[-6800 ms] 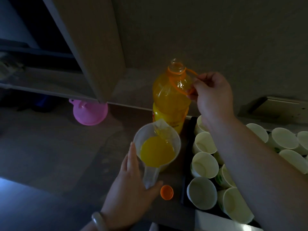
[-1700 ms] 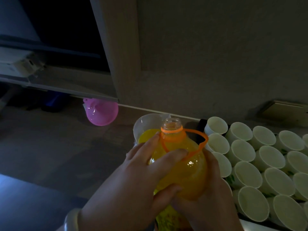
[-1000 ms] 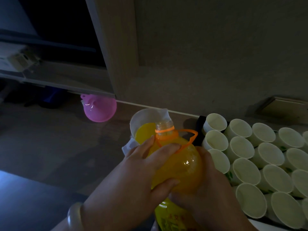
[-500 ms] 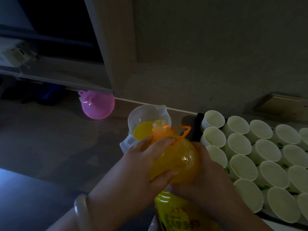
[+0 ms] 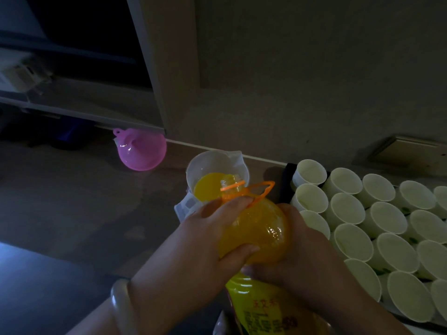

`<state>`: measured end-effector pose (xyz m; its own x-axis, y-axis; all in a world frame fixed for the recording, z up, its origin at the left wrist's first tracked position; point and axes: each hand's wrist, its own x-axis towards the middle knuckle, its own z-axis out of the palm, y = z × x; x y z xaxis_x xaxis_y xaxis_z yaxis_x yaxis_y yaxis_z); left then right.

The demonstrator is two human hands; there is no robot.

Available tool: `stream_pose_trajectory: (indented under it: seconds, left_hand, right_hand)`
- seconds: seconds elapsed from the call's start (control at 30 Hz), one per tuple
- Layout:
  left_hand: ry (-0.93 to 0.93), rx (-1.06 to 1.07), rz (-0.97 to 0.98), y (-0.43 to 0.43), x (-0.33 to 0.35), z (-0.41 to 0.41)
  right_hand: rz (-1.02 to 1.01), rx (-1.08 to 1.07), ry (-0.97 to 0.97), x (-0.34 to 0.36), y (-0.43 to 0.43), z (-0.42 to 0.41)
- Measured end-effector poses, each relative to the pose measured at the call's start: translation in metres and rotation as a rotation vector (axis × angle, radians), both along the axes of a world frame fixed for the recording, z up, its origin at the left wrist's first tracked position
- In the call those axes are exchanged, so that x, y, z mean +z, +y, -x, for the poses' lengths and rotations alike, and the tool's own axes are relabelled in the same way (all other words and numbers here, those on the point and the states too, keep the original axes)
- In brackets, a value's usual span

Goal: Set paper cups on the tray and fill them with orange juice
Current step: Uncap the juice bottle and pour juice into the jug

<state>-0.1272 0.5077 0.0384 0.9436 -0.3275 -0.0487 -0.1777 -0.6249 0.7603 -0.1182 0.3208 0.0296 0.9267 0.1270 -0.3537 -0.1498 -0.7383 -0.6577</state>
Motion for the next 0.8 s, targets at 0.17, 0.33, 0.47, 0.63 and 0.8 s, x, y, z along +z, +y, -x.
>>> stream_pose_trajectory:
  seconds: [0.17,0.33,0.47,0.63,0.8]
  left_hand:
    - [-0.006,0.005,-0.007,0.0008,0.0009,-0.0013]
    - [-0.019,0.006,-0.021,0.002,0.0001,-0.0031]
    - [-0.022,0.004,-0.034,0.0031,-0.002,-0.0047]
    - [-0.033,0.019,-0.032,0.004,-0.0028,-0.0045]
    - [-0.027,0.015,-0.017,0.0042,-0.0021,-0.0041]
  right_hand:
    - [0.018,0.008,0.002,-0.0006,0.0,-0.0018]
    - [0.022,0.01,-0.005,-0.0031,0.0001,-0.0024]
    - [0.014,0.022,-0.003,-0.0029,0.0003,-0.004]
    - [0.01,0.032,0.013,-0.0049,-0.0012,-0.0072]
    - [0.03,0.037,0.011,-0.0056,-0.0019,-0.0088]
